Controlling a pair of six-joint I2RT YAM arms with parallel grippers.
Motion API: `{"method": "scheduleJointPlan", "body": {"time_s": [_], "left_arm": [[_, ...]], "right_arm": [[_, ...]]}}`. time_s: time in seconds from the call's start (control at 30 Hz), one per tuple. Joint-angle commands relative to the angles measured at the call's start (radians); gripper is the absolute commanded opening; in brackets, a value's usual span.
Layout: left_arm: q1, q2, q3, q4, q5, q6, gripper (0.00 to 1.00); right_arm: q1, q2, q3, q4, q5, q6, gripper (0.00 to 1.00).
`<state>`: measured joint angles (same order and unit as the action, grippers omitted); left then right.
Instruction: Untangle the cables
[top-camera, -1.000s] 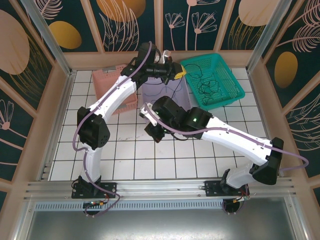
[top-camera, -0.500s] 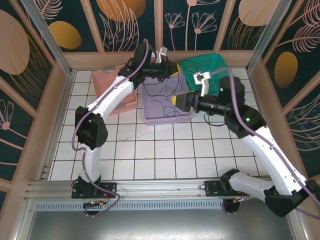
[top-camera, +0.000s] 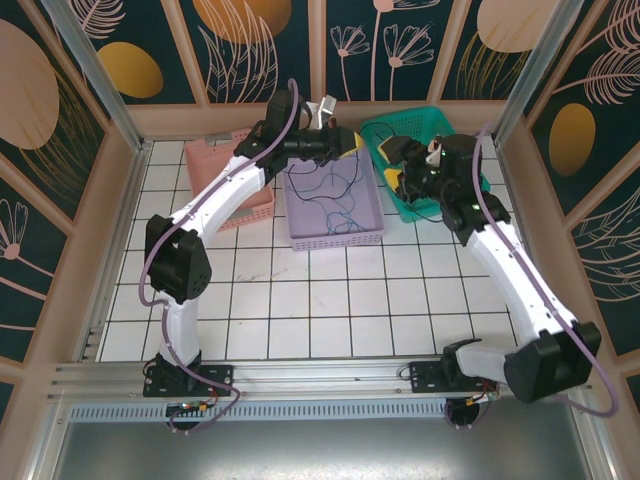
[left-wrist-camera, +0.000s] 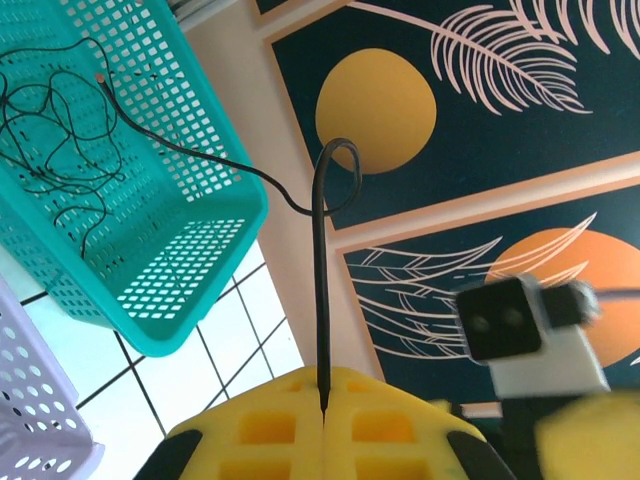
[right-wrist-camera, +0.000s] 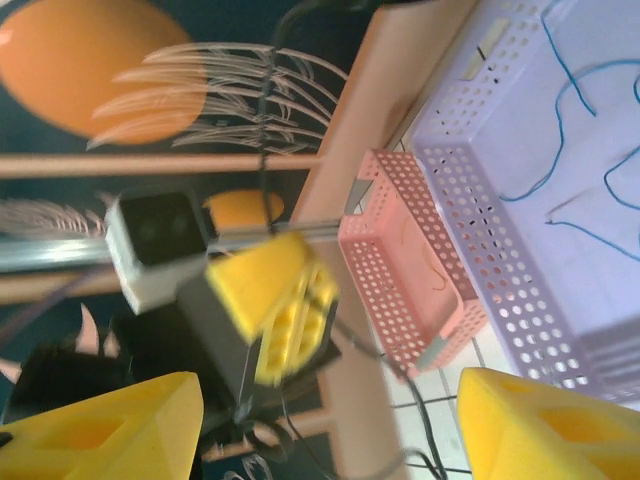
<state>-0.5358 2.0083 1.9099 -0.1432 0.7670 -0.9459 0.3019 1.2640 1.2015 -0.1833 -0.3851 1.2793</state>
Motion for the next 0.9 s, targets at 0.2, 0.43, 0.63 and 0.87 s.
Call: {"method": "scheduleJointPlan", "body": {"time_s": [0.2, 0.43, 0.63, 0.87], "left_arm": [[-0.047, -0.074, -0.069, 0.039, 0.045, 0.052, 0.00], [-0.075, -0.076, -0.067, 0.021, 0.034, 0.068, 0.00], [-0.075, -0.129, -0.091, -0.064, -0.075, 0.095, 0.31], [-0.033, -0.287, -0.235, -0.135, -0.365, 0.058, 0.75]], "right_arm": [[-0.020, 0.183, 0.139, 0.182, -0.002, 0.172, 0.67], [-0.017, 0.268, 0.186, 0.124, -0.041, 0.125, 0.29], [-0.047, 0.258, 0.244, -0.014, 0.018, -0.052, 0.00], [-0.119, 0.289, 0.392, -0.179, 0.004, -0.340, 0.00]]}}
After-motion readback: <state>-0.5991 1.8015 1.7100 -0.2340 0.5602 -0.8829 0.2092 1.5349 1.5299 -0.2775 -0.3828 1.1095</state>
